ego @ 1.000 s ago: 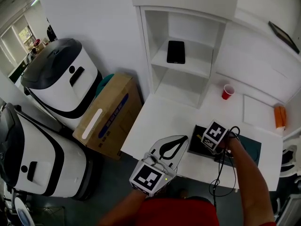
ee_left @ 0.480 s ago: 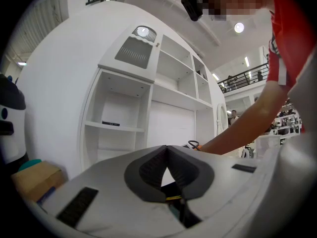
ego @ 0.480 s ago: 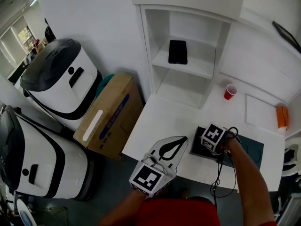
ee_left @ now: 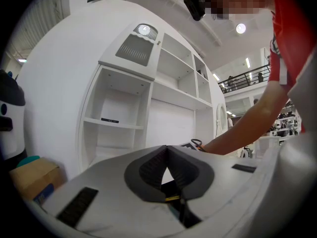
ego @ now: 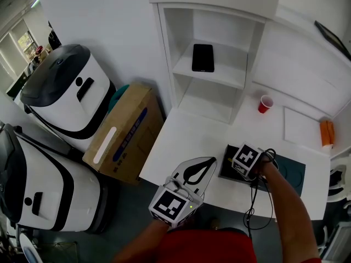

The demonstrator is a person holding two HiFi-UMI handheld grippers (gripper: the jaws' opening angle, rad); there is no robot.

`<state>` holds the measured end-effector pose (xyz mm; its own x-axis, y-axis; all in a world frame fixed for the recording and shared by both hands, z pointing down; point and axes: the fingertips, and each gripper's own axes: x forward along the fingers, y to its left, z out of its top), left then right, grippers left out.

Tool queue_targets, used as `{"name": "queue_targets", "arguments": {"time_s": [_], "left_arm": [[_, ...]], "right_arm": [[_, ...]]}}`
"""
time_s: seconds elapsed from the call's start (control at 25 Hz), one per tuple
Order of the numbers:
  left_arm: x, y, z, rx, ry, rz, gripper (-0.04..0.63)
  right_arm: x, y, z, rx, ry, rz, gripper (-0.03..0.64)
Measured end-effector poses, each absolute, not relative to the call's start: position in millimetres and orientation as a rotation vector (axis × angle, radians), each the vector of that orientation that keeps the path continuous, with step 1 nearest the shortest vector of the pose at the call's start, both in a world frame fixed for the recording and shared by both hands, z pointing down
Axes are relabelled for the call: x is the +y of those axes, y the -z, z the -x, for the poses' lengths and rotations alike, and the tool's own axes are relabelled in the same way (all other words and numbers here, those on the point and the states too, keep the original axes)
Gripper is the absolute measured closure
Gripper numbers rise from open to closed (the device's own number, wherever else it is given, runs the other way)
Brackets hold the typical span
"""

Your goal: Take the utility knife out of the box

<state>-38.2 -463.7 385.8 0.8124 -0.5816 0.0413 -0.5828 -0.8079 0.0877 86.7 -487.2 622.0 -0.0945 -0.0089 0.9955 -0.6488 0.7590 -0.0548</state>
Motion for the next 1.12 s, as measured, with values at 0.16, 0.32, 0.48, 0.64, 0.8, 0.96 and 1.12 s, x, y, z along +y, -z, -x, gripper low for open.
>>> {"name": "queue_targets", "arguments": {"time_s": [0.16, 0.32, 0.48, 0.64, 0.8, 0.96, 1.12], "left_arm": [[-463.4, -386.0, 36.6, -0.930, -0.020, -2.920, 0.586], [-461.9, -384.8, 33.9, -0.929, -0.018, -2.899, 0.586], [-458.5, -381.2, 26.4, -0.909, -0.022, -2.930, 0.586], [-450.7, -371.8, 13.6, -0.878, -0.029, -2.920, 0.586], [-441.8, -359.1, -1.0, -0.846, -0.011, -2.945, 0.586], [-429.9, -344.6, -16.7, -0.813, 0.012, -2.974, 0.586], [-416.9, -332.7, -30.0, -0.787, 0.029, -2.998, 0.586]], "right_arm": [[-487.6, -607.6, -85.0, -1.662, -0.583, -0.603, 0.531], [-489.3, -574.4, -88.0, -1.787, -0.568, -0.718, 0.531], [-483.8, -519.2, -79.4, -2.029, -0.517, -0.848, 0.531], [-467.9, -455.0, -67.1, -2.305, -0.403, -0.999, 0.531], [-447.4, -397.9, -65.3, -2.526, -0.273, -1.174, 0.531], [-424.2, -353.7, -72.7, -2.683, -0.220, -1.337, 0.531], [-404.5, -324.5, -84.4, -2.779, -0.146, -1.442, 0.531]]}}
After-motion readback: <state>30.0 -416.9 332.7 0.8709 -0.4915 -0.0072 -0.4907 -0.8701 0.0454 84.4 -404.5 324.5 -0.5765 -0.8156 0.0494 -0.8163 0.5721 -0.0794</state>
